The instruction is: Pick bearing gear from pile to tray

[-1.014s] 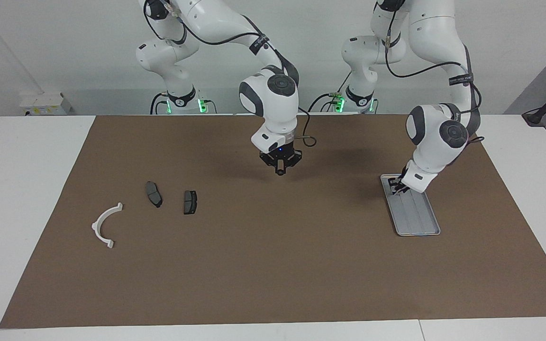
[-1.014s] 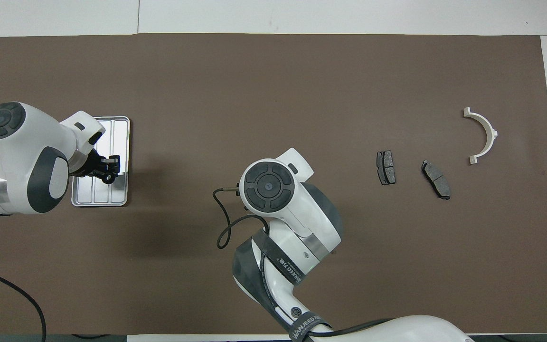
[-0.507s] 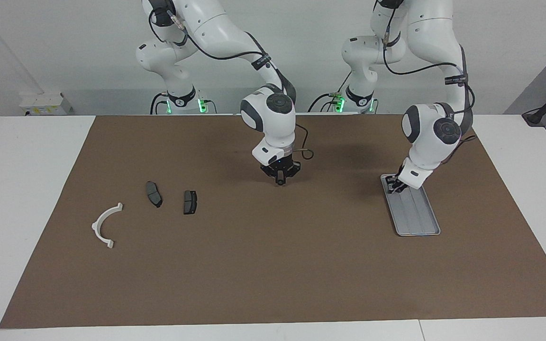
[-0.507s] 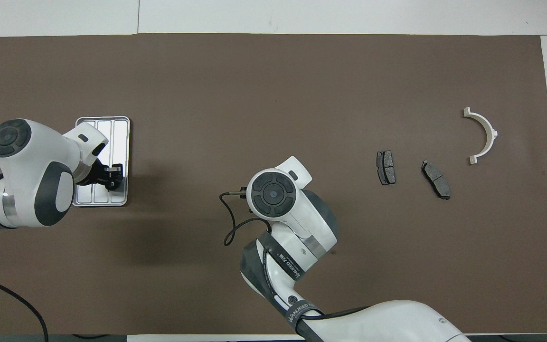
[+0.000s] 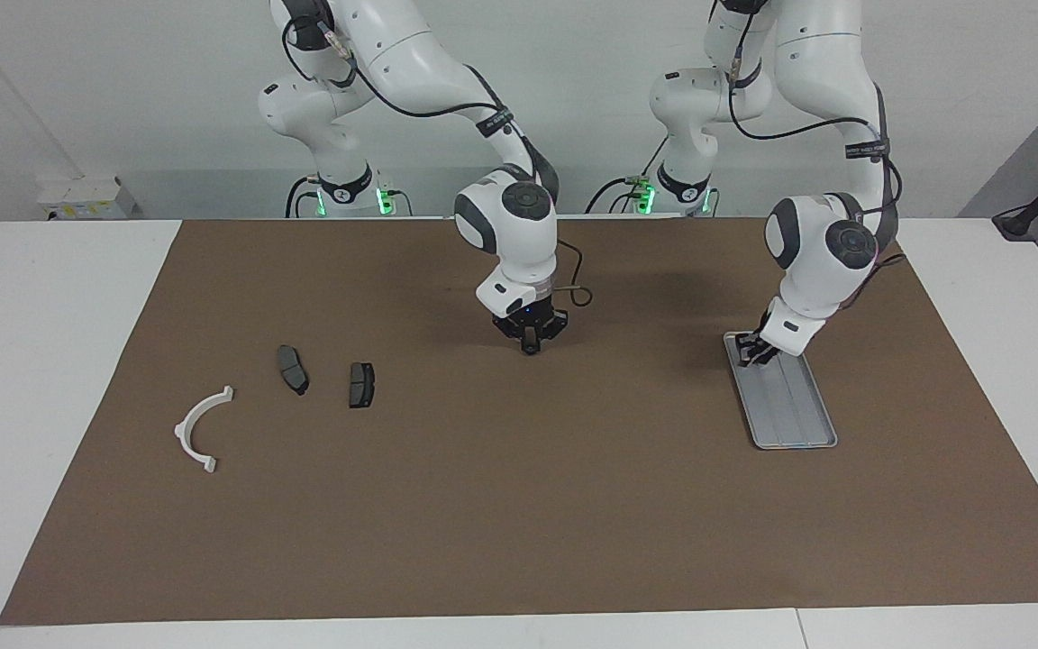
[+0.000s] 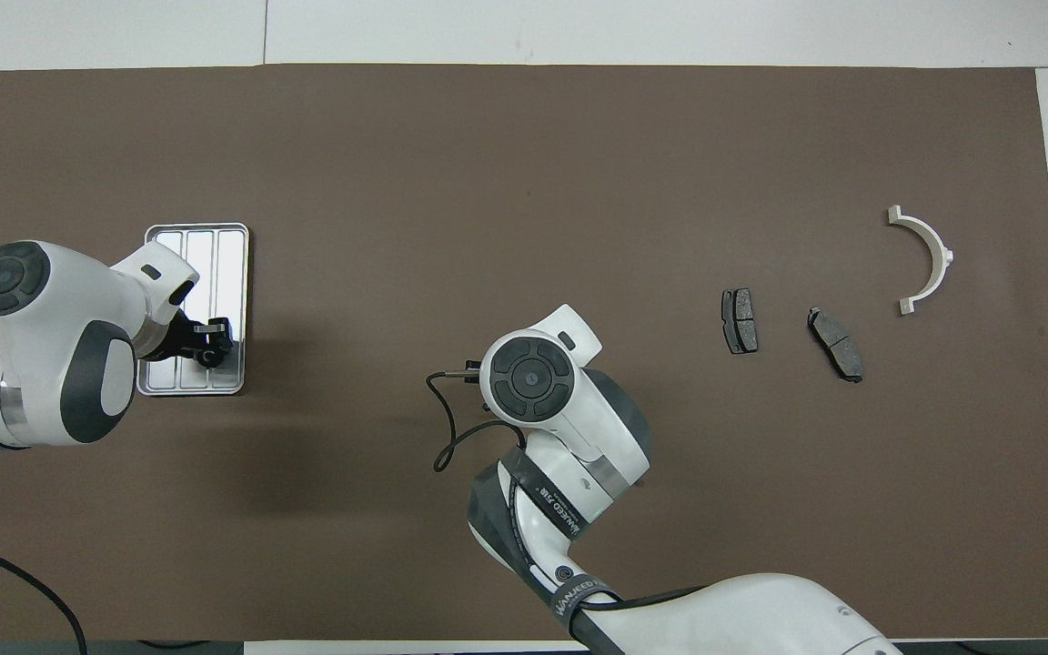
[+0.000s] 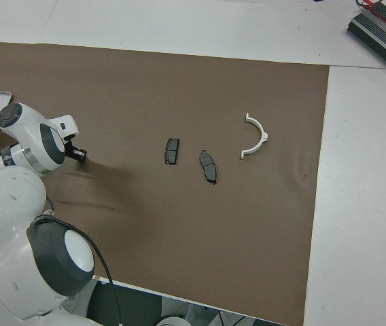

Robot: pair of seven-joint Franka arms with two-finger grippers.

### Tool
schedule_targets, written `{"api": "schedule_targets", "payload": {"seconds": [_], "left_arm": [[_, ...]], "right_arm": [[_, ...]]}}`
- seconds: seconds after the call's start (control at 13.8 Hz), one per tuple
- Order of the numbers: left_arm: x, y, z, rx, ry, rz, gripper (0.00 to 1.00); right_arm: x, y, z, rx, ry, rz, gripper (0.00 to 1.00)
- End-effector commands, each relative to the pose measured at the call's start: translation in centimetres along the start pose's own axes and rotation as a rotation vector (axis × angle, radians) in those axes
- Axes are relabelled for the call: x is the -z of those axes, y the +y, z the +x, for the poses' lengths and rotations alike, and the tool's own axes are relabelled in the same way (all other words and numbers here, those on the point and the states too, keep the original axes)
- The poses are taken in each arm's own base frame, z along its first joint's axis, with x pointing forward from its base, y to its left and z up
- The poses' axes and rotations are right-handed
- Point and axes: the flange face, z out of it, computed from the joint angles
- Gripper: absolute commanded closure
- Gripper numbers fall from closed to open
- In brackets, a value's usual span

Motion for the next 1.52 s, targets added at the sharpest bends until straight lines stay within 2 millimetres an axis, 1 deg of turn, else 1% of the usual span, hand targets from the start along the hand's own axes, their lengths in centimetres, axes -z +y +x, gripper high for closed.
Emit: {"api": "schedule_targets", "payload": {"seconds": [0.0, 0.07, 0.14, 0.22, 0.36, 0.43, 0.51, 0.58, 0.65, 0.72, 0.8, 0.87, 0.94, 1.01, 1.09, 1.16, 1.23, 1.3, 1.38, 1.45], "left_arm": [[1.1, -0.3, -0.2, -0.009, 0.035, -0.001, 0.08], [1.8, -0.1, 0.2, -0.010, 0.046, -0.002, 0.00], [2.5, 0.2, 0.6, -0.010, 0.059, -0.005, 0.00], [3.3, 0.7, 0.9, -0.015, 0.069, -0.007, 0.00], [4.8, 1.7, 1.6, -0.014, 0.061, -0.024, 0.00], [5.5, 3.4, 1.6, -0.014, 0.058, -0.054, 0.00], [6.0, 4.3, 1.7, 0.002, 0.061, -0.075, 0.00], [6.2, 5.1, 1.6, 0.023, 0.061, -0.078, 0.00], [6.3, 6.2, 1.4, 0.069, 0.061, -0.081, 0.00], [6.5, 8.1, 1.2, 0.127, 0.063, -0.084, 0.00], [6.8, 10.9, 0.7, 0.173, 0.069, -0.090, 0.00], [7.0, 13.2, 0.2, 0.205, 0.068, -0.093, 0.00], [7.7, 15.1, -0.1, 0.243, 0.072, -0.099, 0.00], [8.0, 17.4, -0.6, 0.276, 0.070, -0.103, 0.00], [9.1, 19.5, -0.9, 0.289, 0.073, -0.106, 0.00], [9.9, 21.9, -1.2, 0.289, 0.057, -0.100, 0.00], [10.3, 24.7, -1.4, 0.320, 0.036, -0.090, 0.00], [10.0, 28.2, -2.0, 0.347, 0.025, -0.079, 0.00], [9.1, 31.8, -2.5, 0.364, 0.016, -0.072, 0.00], [7.5, 34.8, -2.6, 0.378, 0.010, -0.047, 0.00]], "right_arm": [[0.0, 0.5, -0.1, 0.003, 0.014, 0.003, 1.00], [0.1, 0.5, -0.1, 0.001, 0.015, 0.004, 1.00], [0.1, 0.5, -0.1, 0.000, 0.014, 0.003, 0.79], [0.0, 0.5, -0.1, -0.002, 0.013, 0.002, 0.53], [0.1, 0.5, 0.1, -0.005, 0.013, 0.003, 0.19], [0.3, 0.6, 0.3, -0.011, 0.014, 0.003, 0.18], [0.7, 0.4, 0.4, -0.019, 0.018, 0.007, 0.18], [1.6, 0.9, 1.3, -0.030, 0.028, 0.013, 0.18], [3.3, 1.9, 3.1, -0.052, 0.046, 0.024, 0.18], [5.3, 3.7, 5.5, -0.077, 0.048, 0.017, 0.18], [7.5, 5.5, 7.8, -0.048, 0.048, 0.008, 0.18], [9.7, 7.7, 10.0, -0.020, 0.051, 0.011, 0.18], [11.3, 10.5, 12.1, -0.002, 0.057, 0.012, 0.18], [12.8, 13.2, 13.8, 0.025, 0.068, 0.014, 0.18], [14.1, 15.5, 15.3, 0.058, 0.071, 0.007, 0.18], [15.5, 18.4, 16.7, 0.083, 0.065, -0.003, 0.18], [17.1, 21.2, 17.8, 0.103, 0.055, -0.013, 0.18], [18.8, 23.8, 18.4, 0.134, 0.036, -0.024, 0.18], [20.7, 26.6, 18.8, 0.148, 0.017, -0.033, 0.18], [22.6, 28.9, 18.5, 0.160, 0.009, -0.039, 0.18]]}}
